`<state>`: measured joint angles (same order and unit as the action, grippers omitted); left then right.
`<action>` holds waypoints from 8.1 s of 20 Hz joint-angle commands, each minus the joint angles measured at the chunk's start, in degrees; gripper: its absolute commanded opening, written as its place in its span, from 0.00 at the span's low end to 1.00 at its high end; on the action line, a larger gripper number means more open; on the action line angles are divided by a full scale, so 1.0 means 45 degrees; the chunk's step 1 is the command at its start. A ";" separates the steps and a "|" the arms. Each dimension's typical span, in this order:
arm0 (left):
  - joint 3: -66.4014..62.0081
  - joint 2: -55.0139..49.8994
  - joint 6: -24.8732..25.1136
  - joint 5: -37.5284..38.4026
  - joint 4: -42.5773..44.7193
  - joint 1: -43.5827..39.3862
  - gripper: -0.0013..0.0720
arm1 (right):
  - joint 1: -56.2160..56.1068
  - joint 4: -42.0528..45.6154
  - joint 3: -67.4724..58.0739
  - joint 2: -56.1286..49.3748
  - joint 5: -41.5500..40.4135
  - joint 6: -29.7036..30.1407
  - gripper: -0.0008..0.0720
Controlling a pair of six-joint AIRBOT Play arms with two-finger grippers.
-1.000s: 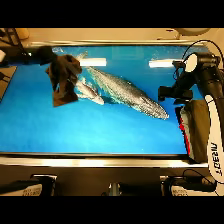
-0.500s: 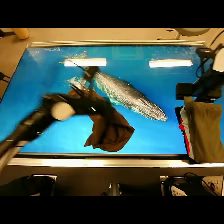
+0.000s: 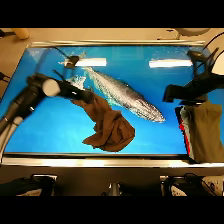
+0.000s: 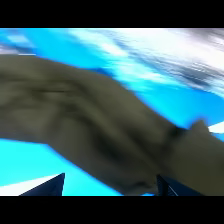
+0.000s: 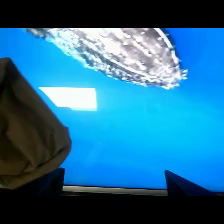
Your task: Fold the shirts.
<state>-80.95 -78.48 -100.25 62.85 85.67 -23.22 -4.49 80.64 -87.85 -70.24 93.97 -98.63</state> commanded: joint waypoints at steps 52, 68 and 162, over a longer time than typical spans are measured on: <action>-0.1739 0.9661 0.0831 -0.2040 0.0311 0.5790 0.05 | 0.2035 -0.1496 -0.0515 0.6805 -0.7373 0.0729 0.04; 0.1753 -0.1379 0.0593 0.0223 -0.3308 0.5935 0.79 | 0.2147 -0.7912 -0.0500 -0.5673 -0.6431 0.0461 0.66; -0.0374 -0.2511 0.3614 0.2210 -0.2506 0.6373 0.05 | 0.1957 -0.0005 -0.3458 -0.7397 -0.0816 0.1389 0.04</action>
<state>-83.15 -89.25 -86.67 58.13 74.50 5.04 3.25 76.05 -104.03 -103.37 73.36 -93.27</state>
